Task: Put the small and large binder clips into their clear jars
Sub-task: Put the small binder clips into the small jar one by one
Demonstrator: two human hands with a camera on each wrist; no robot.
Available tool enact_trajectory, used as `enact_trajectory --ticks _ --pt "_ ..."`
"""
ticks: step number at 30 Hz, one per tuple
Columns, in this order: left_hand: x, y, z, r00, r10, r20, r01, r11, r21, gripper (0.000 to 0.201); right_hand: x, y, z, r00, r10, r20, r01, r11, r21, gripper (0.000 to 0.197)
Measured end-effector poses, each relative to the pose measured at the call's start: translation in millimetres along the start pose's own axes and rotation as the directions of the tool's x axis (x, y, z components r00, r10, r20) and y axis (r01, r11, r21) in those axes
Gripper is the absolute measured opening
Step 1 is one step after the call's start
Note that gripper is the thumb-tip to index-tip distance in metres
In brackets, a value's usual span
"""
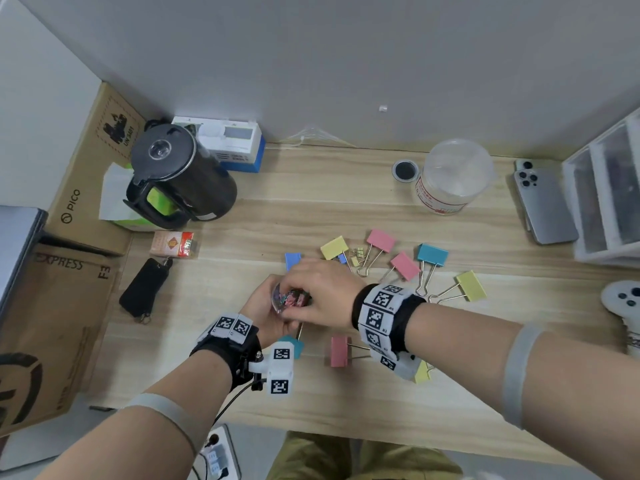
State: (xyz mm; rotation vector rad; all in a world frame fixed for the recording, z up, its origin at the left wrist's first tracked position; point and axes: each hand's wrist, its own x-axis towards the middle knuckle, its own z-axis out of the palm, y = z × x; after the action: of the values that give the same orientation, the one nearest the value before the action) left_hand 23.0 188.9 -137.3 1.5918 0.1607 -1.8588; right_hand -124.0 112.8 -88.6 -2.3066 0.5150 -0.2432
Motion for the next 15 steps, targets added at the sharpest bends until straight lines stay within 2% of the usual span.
enact_trajectory --ticks 2,4,7,10,12,15 --pt "0 1 0 1.0 -0.012 0.012 0.012 1.0 -0.009 0.035 -1 1 1 0.996 -0.036 -0.084 0.038 0.999 0.022 0.022" --pt "-4 4 -1 0.998 -0.007 0.059 0.007 1.0 -0.001 0.041 2 11 -3 0.985 0.005 -0.173 0.002 0.999 0.041 0.015" --pt "-4 7 -5 0.992 -0.01 0.127 0.014 0.999 -0.031 0.041 5 46 -12 0.948 0.233 -0.219 -0.23 0.972 0.039 0.016" --pt "-1 6 -10 0.991 -0.028 0.134 0.036 0.998 -0.059 0.039 -2 88 -21 0.868 0.483 -0.114 -0.494 0.863 -0.104 0.029" --pt "0 5 -10 0.989 -0.035 0.141 0.045 0.997 -0.066 0.039 -8 104 -21 0.837 0.547 -0.023 -0.544 0.826 -0.145 0.037" --pt "2 4 -12 0.989 -0.039 0.143 0.046 0.998 -0.048 0.041 -12 113 -17 0.819 0.57 0.056 -0.551 0.811 -0.198 0.046"
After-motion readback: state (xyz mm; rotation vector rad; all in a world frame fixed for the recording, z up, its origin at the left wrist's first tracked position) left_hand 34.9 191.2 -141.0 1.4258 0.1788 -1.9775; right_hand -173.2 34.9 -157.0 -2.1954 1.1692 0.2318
